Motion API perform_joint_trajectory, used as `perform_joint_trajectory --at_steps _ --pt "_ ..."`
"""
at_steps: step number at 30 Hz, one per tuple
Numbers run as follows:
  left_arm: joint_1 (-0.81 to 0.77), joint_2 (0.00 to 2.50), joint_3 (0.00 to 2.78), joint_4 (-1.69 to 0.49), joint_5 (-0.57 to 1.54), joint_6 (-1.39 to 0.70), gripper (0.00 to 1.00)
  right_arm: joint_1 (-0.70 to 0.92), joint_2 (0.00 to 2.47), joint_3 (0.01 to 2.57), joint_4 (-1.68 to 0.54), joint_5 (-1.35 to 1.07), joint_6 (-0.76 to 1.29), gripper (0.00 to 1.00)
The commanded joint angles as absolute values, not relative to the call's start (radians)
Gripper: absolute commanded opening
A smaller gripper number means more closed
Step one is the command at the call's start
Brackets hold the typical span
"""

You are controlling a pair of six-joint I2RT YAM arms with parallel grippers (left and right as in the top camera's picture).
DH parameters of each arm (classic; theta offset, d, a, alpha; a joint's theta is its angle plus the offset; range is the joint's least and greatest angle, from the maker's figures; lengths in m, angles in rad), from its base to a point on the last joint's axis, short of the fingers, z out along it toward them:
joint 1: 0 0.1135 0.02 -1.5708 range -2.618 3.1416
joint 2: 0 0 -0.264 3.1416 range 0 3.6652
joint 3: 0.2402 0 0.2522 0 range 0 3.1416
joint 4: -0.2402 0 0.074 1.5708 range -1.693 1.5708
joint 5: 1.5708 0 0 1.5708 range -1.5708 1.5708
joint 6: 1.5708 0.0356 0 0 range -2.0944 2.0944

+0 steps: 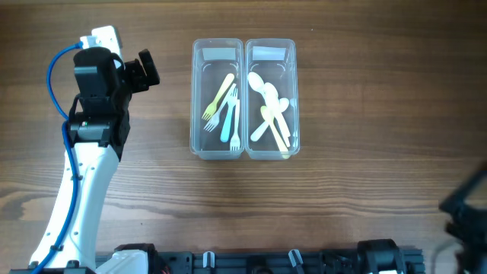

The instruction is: Pack container

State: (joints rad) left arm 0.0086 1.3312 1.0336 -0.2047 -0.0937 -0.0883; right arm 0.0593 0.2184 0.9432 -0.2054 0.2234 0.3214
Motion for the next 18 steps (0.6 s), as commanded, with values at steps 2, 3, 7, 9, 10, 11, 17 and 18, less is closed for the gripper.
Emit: perform_joint_trajectory --at_steps 2,3,7,9,10,11,17,18 --pt "0.015 1.322 1.052 -0.203 -0.106 -0.094 1.0 0.039 0.142 0.72 -0.156 0.255 0.651 1.0" --pt "0.015 1.322 1.052 -0.203 -0.106 -0.094 1.0 0.039 0.127 0.669 -0.153 0.268 0.739 1.0" --pt "0.015 1.322 1.052 -0.203 -0.106 -0.094 1.0 0.037 0.061 0.469 -0.161 0.273 1.005 1.0" --pt "0.015 1.322 1.052 -0.203 -0.106 -0.094 1.0 0.033 0.026 0.371 -0.171 0.277 1.156 1.0" --pt "0.015 1.322 1.052 -0.203 -0.106 -0.094 1.0 0.03 0.012 0.336 -0.179 0.282 1.238 1.0" --pt "0.015 1.322 1.052 -0.203 -0.106 -0.094 1.0 0.025 0.002 0.304 -0.184 0.286 1.315 1.0" --pt "0.015 1.322 1.052 -0.203 -0.106 -0.094 1.0 0.022 0.004 0.199 -0.224 0.292 1.606 1.0" --pt "0.015 1.322 1.052 -0.203 -0.106 -0.094 1.0 0.022 0.004 0.189 -0.235 0.292 1.63 1.0"
